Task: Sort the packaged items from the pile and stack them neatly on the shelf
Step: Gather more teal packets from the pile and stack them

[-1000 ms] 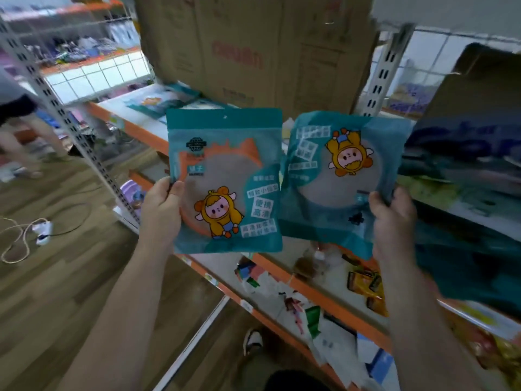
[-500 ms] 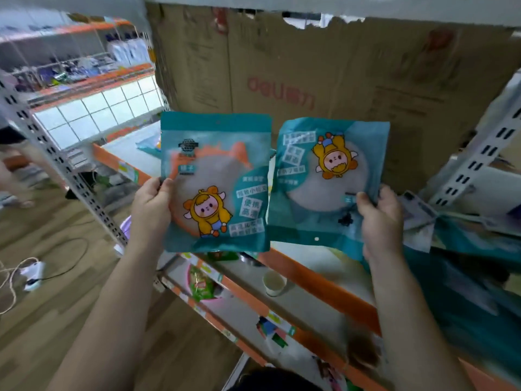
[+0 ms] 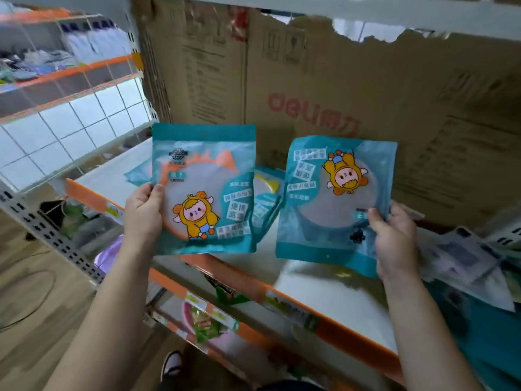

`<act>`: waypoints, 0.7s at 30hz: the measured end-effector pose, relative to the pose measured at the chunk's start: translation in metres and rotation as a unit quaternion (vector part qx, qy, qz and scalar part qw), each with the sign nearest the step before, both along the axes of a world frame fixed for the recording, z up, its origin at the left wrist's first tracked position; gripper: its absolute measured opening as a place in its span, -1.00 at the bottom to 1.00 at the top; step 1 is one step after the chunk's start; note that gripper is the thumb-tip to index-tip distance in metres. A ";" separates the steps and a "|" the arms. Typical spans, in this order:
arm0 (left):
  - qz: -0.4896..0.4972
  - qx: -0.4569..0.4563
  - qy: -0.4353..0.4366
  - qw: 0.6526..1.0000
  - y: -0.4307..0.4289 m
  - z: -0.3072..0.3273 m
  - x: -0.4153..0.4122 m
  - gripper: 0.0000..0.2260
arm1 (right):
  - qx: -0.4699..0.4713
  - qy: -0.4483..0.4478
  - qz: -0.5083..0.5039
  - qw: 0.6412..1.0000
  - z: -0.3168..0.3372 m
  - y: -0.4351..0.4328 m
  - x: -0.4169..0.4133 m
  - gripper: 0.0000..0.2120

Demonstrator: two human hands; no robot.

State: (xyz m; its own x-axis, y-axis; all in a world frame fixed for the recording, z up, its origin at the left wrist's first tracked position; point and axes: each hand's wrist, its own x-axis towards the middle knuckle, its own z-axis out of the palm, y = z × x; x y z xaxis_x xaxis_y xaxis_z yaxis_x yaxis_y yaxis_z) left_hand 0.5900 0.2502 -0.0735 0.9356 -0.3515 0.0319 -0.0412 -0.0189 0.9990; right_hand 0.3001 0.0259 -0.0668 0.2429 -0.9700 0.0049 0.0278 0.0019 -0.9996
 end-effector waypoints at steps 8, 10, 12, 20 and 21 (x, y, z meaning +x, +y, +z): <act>-0.076 0.124 0.021 0.989 -0.018 -0.023 0.169 -0.74 | 0.025 -0.016 -0.066 0.997 0.001 0.037 0.077 -0.82; -0.114 0.156 0.015 0.981 -0.025 -0.029 0.201 -0.72 | 0.035 -0.025 -0.078 0.996 0.001 0.049 0.098 -0.84; -0.142 0.173 0.000 0.975 -0.032 -0.025 0.219 -0.74 | 0.048 -0.029 -0.091 0.994 0.001 0.060 0.118 -0.85; -0.182 0.220 -0.049 0.957 -0.055 -0.032 0.269 -0.69 | 0.063 -0.032 -0.145 0.987 -0.009 0.098 0.169 -0.79; -0.180 0.229 -0.078 0.953 -0.055 -0.031 0.268 -0.71 | 0.064 -0.033 -0.152 0.986 -0.008 0.102 0.173 -0.79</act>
